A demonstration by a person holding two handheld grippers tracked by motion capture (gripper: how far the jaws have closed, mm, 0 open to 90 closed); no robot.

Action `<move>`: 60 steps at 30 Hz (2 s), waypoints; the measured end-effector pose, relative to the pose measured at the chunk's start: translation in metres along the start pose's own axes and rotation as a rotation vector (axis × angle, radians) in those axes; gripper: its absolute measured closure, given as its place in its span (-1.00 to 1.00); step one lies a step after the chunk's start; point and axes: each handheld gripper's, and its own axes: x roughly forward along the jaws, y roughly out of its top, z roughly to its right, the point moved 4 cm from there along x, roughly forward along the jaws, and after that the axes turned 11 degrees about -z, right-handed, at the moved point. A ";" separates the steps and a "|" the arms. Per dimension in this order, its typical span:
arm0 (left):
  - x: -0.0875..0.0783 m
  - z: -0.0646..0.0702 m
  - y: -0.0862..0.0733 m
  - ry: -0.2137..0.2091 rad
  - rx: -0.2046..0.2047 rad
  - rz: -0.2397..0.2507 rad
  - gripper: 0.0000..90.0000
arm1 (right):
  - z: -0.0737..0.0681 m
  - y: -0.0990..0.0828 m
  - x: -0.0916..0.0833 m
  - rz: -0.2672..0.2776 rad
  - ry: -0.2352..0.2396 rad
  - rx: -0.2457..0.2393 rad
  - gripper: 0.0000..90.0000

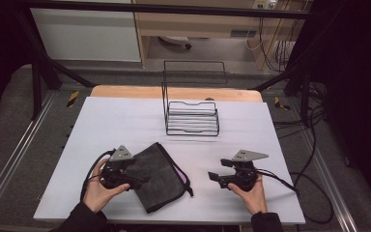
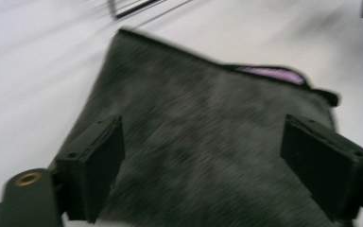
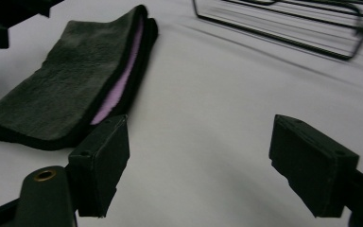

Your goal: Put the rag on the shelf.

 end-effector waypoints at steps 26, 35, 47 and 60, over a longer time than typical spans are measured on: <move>-0.006 -0.044 -0.050 0.066 -0.134 0.023 -0.83 | -0.065 0.033 0.086 -0.177 0.126 -0.085 0.90; -0.008 -0.042 -0.052 0.059 -0.148 0.029 -0.79 | -0.058 0.043 0.076 -0.150 0.095 -0.067 0.99; 0.000 -0.012 -0.054 -0.011 -0.158 -0.032 -0.51 | -0.045 0.042 0.083 -0.162 0.038 -0.097 0.48; 0.014 -0.014 -0.050 -0.009 -0.227 -0.032 0.30 | -0.047 0.023 0.086 -0.199 0.083 -0.064 0.32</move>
